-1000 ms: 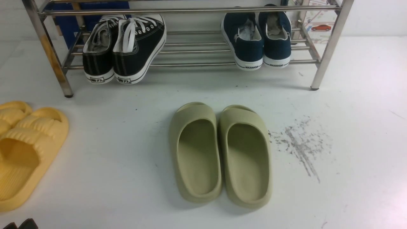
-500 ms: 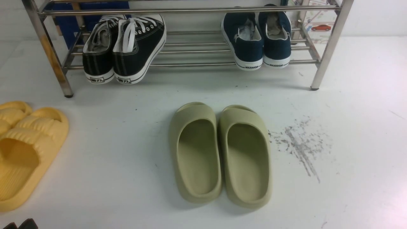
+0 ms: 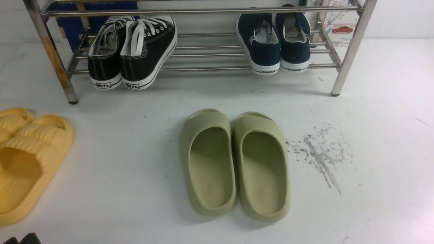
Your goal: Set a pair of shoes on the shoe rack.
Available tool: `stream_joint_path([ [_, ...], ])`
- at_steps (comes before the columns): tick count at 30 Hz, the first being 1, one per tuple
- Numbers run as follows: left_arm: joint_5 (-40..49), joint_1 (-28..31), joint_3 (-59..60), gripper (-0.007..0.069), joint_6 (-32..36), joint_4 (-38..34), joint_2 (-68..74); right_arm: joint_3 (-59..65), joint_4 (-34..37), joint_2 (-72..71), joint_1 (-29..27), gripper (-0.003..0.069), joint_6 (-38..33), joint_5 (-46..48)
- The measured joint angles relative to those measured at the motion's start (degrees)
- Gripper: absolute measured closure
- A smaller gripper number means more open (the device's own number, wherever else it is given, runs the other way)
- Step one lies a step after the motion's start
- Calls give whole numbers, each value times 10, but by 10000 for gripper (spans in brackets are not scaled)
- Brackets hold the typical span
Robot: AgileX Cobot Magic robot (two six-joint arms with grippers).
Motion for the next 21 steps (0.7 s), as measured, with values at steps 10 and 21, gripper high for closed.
stream_joint_path([
  [10, 0, 0, 0, 386, 0, 0, 0, 33, -48, -82, -55, 659, 100, 185],
  [21, 0, 0, 0, 386, 0, 0, 0, 30, -46, -82, -55, 662, 119, 230],
])
